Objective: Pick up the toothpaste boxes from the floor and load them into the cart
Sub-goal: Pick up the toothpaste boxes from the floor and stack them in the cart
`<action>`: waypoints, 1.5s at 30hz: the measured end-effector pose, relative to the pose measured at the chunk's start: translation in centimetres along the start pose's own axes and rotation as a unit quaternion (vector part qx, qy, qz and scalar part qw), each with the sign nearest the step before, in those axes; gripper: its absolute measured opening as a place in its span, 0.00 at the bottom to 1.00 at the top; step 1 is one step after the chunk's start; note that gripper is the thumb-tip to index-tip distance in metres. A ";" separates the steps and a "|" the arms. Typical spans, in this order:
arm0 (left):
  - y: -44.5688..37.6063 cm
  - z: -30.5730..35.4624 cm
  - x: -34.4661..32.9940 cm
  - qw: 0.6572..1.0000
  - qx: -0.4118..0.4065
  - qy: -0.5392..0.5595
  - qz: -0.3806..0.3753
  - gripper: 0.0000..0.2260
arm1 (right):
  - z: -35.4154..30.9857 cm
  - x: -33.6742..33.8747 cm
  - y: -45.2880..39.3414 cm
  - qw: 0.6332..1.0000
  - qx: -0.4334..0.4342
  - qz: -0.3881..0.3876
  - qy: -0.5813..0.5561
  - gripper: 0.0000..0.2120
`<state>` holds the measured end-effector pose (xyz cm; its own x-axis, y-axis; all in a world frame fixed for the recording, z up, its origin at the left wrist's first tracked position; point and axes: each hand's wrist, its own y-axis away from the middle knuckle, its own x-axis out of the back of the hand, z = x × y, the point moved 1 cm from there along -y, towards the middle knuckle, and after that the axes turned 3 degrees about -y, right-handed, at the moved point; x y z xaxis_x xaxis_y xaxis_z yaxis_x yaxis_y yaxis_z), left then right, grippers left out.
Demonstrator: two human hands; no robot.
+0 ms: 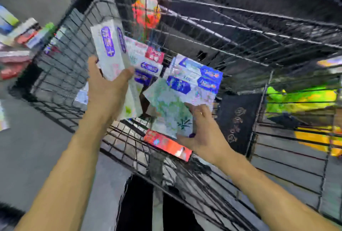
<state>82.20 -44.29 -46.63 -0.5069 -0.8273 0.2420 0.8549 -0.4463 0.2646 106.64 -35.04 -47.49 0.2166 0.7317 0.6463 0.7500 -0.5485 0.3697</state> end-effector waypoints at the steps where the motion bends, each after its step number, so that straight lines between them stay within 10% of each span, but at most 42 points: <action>1: -0.2 -0.4 0.2 1.000 -0.004 0.001 -0.002 0.23 | 0.6 -1.1 -0.6 1.000 -0.002 -0.019 0.022 0.43; 14: -0.4 -0.6 0.4 0.991 -0.067 -0.045 -0.104 0.29 | 6.1 -8.4 -4.8 0.947 -0.003 -0.178 0.268 0.40; 32: 1.8 -1.7 -1.2 0.913 -0.128 -0.278 -0.269 0.33 | 13.2 -7.6 -5.4 0.960 0.005 -0.067 0.271 0.50; 38: 3.5 -3.0 -2.9 0.803 -0.173 -0.399 -0.407 0.29 | 13.8 -7.2 -5.5 0.964 -0.004 -0.075 0.256 0.45; 43: 3.8 -6.6 -4.4 0.549 -0.232 -0.515 -0.616 0.31 | 14.3 -6.8 -5.9 0.960 -0.002 -0.088 0.265 0.41; 45: 3.6 -8.1 -5.2 0.503 -0.277 -0.533 -0.622 0.32 | 14.7 -6.5 -6.5 0.966 -0.006 -0.098 0.238 0.41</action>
<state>88.77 -44.35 -54.48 -0.2068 0.7296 0.6518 -0.4457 -0.6633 0.6011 109.53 -30.25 -63.94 -0.2430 0.5538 0.7964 0.7395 -0.4255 0.5216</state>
